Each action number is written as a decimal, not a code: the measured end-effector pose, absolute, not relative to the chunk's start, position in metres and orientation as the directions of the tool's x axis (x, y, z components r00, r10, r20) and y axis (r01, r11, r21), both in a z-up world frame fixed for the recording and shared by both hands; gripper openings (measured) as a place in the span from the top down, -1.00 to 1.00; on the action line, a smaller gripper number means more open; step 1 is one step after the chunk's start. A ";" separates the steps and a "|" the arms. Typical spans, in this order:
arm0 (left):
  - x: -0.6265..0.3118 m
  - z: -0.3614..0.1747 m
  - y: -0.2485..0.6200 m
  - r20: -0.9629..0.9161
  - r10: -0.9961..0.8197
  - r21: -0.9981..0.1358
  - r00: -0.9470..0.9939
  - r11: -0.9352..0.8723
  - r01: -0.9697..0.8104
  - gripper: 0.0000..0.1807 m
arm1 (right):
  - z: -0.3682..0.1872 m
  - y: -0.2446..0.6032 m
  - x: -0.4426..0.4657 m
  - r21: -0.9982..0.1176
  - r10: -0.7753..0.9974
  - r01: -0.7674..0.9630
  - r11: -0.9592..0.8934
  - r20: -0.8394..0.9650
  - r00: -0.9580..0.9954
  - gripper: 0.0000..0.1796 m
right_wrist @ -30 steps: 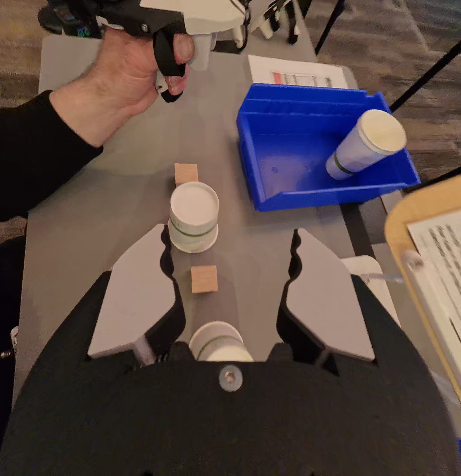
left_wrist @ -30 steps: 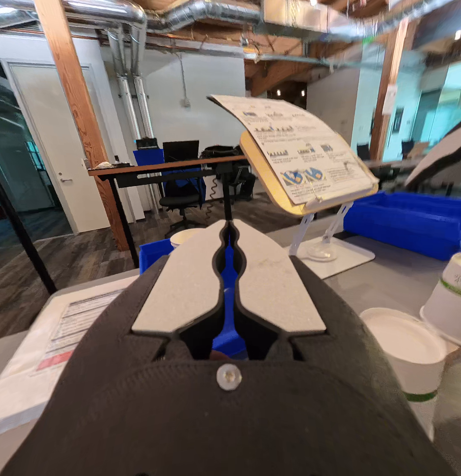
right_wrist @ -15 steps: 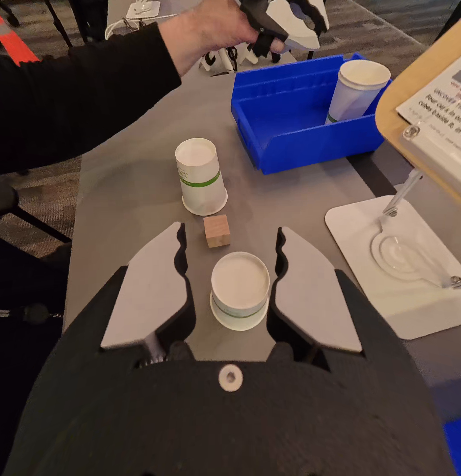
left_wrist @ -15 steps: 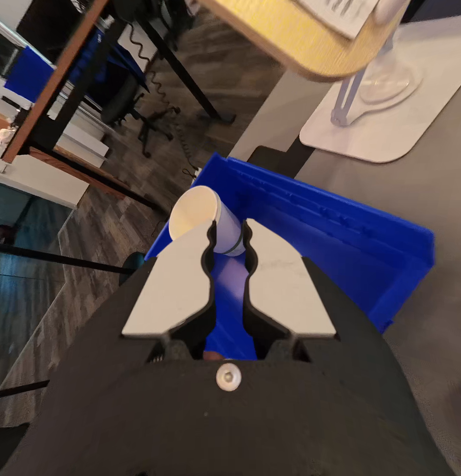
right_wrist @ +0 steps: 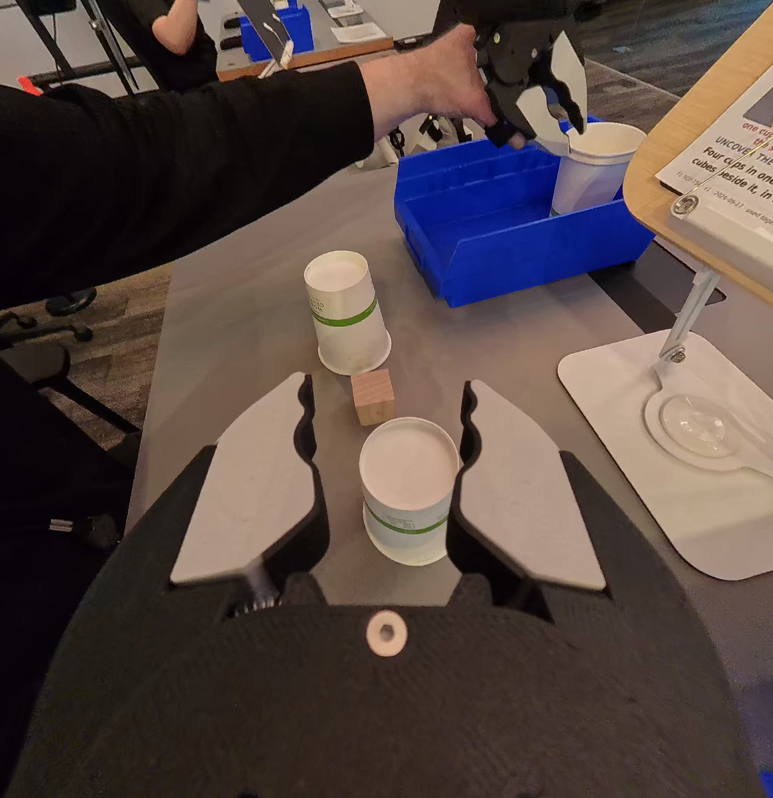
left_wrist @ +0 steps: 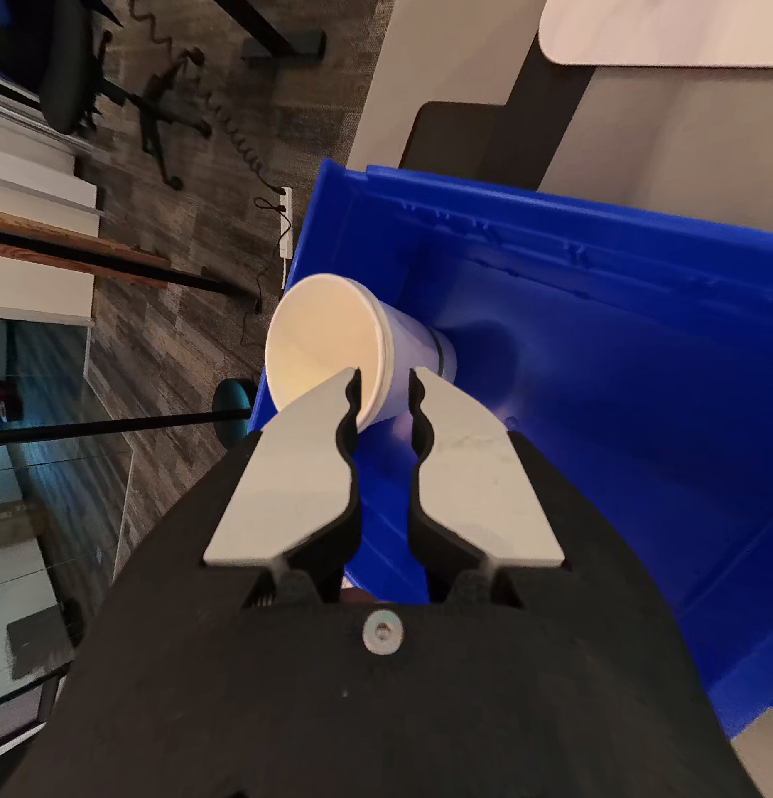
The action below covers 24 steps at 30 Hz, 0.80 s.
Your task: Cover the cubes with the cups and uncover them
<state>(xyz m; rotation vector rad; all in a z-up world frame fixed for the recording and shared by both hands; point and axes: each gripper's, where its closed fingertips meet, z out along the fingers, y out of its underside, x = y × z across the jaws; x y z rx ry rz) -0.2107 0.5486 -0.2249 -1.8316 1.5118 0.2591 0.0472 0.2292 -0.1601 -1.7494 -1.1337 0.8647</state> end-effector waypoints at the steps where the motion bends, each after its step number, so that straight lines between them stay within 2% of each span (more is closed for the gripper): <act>1: -0.210 -0.226 0.550 -0.569 -0.769 -0.411 0.290 -0.040 -0.911 0.77 | -0.159 0.229 0.047 -0.916 0.933 0.336 -0.220 -0.097 0.346 0.27; 5: -0.211 -0.232 0.557 -0.555 -0.778 -0.404 0.295 -0.058 -0.913 0.80 | -0.158 0.227 0.045 -0.918 0.936 0.332 -0.216 -0.098 0.338 0.27; 9: -0.210 -0.235 0.558 -0.523 -0.799 -0.413 0.298 -0.068 -0.908 0.96 | -0.159 0.227 0.045 -0.920 0.936 0.327 -0.217 -0.101 0.337 0.27; 15: -0.211 -0.235 0.559 -0.509 -0.808 -0.404 0.297 -0.080 -0.911 0.97 | -0.160 0.227 0.046 -0.922 0.936 0.319 -0.220 -0.108 0.334 0.27; 19: -0.211 -0.234 0.560 -0.517 -0.805 -0.386 0.291 -0.085 -0.919 0.94 | -0.159 0.227 0.047 -0.925 0.936 0.316 -0.214 -0.102 0.336 0.27; 24: -0.213 -0.233 0.563 -0.528 -0.796 -0.380 0.295 -0.089 -0.921 0.78 | -0.161 0.227 0.050 -0.924 0.934 0.313 -0.221 -0.108 0.340 0.27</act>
